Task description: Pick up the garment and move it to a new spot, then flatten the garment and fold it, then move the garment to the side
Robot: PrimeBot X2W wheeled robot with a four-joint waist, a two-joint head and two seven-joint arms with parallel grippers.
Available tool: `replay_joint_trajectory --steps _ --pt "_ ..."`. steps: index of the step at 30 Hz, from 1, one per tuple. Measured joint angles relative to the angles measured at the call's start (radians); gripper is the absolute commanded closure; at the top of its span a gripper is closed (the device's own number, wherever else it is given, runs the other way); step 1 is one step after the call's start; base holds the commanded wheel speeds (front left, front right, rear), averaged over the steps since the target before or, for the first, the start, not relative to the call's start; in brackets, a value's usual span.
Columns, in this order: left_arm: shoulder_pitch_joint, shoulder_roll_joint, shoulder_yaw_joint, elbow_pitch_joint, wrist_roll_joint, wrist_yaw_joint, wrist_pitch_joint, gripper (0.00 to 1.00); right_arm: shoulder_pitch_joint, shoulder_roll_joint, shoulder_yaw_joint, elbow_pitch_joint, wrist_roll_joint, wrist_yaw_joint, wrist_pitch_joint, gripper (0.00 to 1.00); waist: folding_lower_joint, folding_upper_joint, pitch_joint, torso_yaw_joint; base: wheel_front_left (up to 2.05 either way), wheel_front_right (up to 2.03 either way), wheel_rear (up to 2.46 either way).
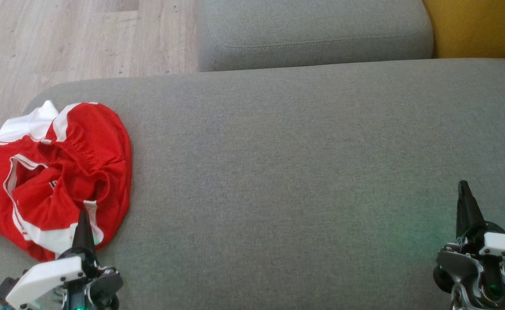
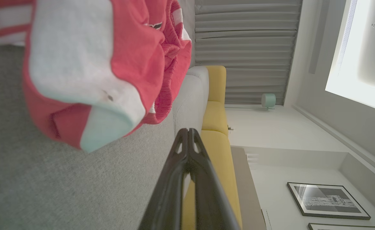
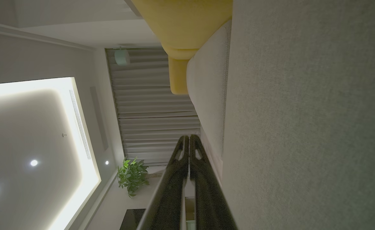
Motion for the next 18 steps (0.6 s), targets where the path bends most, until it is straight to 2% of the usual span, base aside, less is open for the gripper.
replay_joint_trajectory --steps 18 --pt "0.000 0.000 0.000 0.000 0.000 0.000 0.000 1.00 0.000 0.000 0.000 0.000 0.000 0.000 0.000 1.00 0.0000 0.0000 0.000 0.000 0.00 0.00 0.00"
